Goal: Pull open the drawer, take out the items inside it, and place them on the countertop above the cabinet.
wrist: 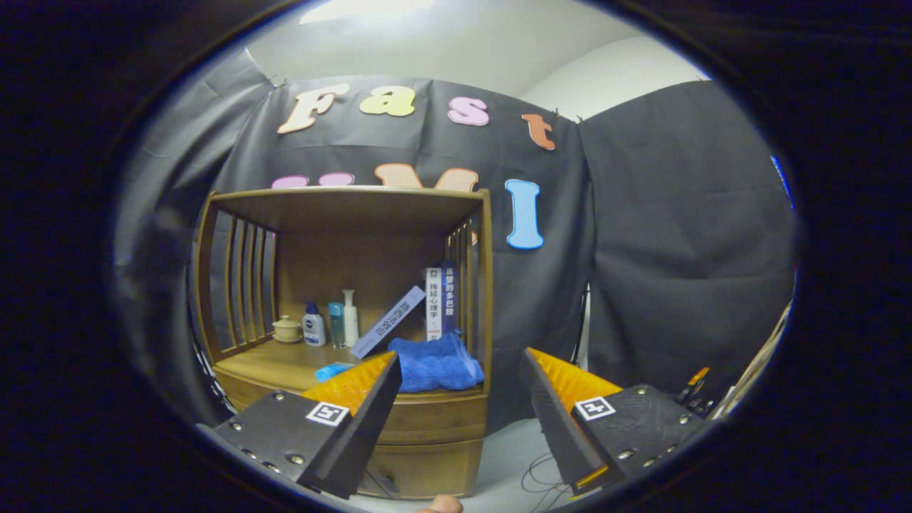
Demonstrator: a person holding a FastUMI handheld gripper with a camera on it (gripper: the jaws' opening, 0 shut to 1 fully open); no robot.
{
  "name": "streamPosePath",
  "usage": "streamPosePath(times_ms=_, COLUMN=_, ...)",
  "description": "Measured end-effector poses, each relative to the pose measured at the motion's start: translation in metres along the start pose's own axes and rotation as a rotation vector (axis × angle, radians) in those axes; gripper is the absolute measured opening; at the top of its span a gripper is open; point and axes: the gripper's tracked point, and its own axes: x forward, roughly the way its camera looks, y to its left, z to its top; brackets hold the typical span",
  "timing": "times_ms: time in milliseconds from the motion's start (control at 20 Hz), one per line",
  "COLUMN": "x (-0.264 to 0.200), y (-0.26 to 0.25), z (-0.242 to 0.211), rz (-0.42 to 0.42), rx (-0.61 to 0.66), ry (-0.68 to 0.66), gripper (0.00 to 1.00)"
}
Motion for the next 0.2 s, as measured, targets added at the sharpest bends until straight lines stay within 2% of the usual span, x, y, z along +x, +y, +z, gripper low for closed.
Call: streamPosePath(times_ms=200, x=-0.001, y=-0.034, z=0.001, rz=-0.008, rx=-0.033, ry=-0.047, gripper=0.99)
